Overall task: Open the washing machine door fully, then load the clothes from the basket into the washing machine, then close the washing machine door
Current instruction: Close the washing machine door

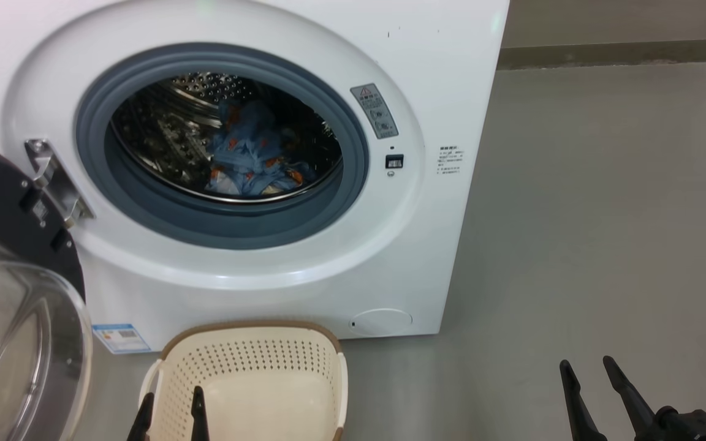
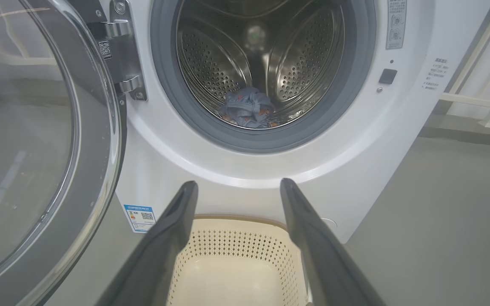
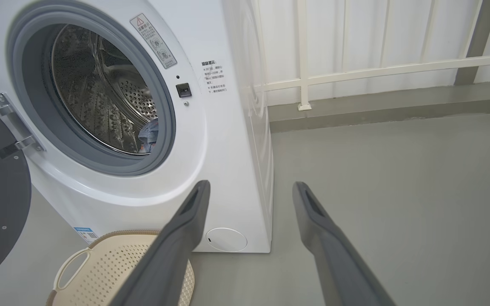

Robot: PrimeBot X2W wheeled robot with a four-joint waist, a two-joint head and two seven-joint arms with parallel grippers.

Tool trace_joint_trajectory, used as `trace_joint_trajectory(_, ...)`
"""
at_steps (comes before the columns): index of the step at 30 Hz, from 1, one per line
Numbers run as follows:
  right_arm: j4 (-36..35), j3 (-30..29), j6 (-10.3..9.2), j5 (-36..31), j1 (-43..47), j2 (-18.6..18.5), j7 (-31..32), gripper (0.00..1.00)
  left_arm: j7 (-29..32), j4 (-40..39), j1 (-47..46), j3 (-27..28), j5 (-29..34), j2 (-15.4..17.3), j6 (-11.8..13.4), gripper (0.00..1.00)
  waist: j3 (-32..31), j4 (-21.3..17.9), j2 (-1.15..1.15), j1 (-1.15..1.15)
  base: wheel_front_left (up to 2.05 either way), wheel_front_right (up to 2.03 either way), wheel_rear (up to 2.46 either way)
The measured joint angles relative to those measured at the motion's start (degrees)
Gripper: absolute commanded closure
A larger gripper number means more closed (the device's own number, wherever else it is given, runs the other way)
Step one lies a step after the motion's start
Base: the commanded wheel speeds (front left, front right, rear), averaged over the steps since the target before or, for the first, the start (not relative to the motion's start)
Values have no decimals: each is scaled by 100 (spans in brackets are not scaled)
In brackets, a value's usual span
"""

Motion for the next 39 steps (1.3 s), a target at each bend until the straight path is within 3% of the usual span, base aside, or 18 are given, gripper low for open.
trace_joint_trajectory(19, 27, 52, 0, 11, -2, -18, 0, 0, 0, 29, -1, -71, 56, 0, 89, 0, 123, 1, 0, 0, -169, 169, 0)
trace_joint_trajectory(39, 26, 48, 0, 18, -13, -5, 0, 0, 0, 19, -29, -112, 51, 0, 41, 0, 206, 193, 0, 0, -15, 15, 0)
